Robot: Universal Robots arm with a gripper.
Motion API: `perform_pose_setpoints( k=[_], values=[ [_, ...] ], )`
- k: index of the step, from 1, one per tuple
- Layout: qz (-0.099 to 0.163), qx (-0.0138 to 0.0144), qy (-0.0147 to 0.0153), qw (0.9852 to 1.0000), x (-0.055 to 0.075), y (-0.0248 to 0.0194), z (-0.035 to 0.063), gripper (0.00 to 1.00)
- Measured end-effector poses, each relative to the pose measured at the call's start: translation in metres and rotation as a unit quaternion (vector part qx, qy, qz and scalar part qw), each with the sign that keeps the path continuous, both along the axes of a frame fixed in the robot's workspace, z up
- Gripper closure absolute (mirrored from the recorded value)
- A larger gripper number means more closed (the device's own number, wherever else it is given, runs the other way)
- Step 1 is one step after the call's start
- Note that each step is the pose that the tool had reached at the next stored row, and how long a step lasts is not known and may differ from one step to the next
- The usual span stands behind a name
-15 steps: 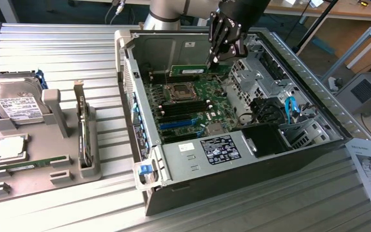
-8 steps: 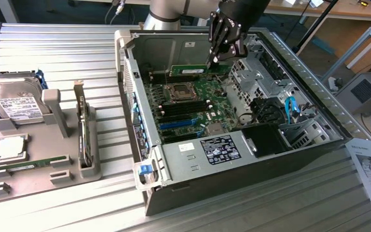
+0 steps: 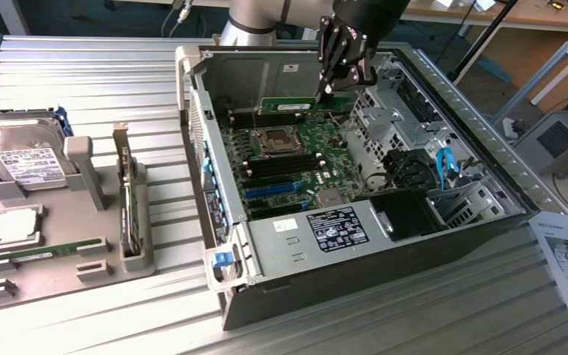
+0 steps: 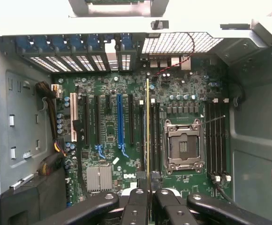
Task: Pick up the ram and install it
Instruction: 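Insert the ram into the slot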
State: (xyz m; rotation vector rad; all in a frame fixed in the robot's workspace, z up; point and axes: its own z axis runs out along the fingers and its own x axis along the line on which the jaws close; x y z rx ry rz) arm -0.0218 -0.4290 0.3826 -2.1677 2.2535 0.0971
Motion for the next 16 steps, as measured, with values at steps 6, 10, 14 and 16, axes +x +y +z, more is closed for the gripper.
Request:
perform_pose_setpoints(
  k=[6, 10, 14, 16],
  values=[
    [0.000, 0.0000, 0.0000, 1.0000, 0.0000, 0.0023, -0.0002, 0.88],
    [0.000, 0.0000, 0.0000, 1.0000, 0.0004, 0.0023, -0.0002, 0.88],
    [0.000, 0.0000, 0.0000, 1.0000, 0.0053, 0.0023, -0.0003, 0.88],
    [0.000, 0.0000, 0.0000, 1.0000, 0.0062, 0.0023, -0.0003, 0.88]
  ],
)
